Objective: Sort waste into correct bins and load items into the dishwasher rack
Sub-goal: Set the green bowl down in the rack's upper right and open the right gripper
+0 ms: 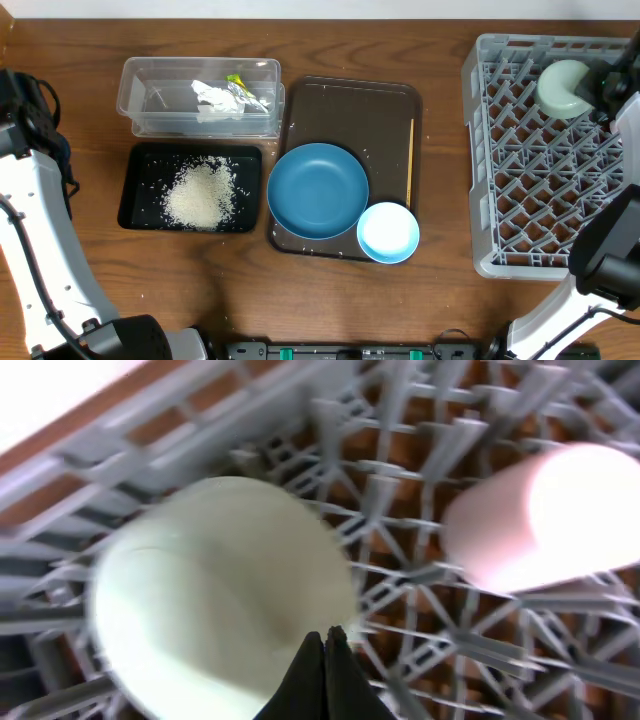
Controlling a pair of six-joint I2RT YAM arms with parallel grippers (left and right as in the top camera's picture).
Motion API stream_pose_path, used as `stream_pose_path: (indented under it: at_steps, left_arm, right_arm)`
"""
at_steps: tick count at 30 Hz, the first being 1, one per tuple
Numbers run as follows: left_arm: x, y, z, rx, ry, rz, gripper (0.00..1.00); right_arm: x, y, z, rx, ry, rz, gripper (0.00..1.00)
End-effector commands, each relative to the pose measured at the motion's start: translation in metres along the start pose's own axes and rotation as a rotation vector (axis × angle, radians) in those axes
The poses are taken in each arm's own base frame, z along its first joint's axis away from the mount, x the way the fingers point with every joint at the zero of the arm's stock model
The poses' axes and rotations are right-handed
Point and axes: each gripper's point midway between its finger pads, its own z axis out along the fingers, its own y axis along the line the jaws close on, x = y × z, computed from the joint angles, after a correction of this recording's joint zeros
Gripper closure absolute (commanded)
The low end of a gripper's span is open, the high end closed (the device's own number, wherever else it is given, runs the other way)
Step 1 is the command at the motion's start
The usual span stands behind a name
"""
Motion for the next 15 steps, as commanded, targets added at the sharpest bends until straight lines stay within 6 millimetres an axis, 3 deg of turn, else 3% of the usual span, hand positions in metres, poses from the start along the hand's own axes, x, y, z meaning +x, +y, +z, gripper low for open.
stream_pose_path:
  at_steps: [1,6,15]
  left_arm:
    - [-0.003,0.003,-0.001,-0.001,-0.009,-0.021,0.08]
    - [-0.003,0.003,-0.001,-0.001,-0.009,-0.021,0.08]
    - [-0.003,0.003,-0.001,-0.001,-0.009,-0.021,0.08]
  right_arm:
    - [-0.006,0.042,-0.021,-0.136,-0.034,-0.099,0.99]
    - [0.000,0.062,-0.018,-0.141,-0.041,-0.158,0.99]
    - [0.002,0.029,0.002,0.016,-0.032,-0.124,0.99]
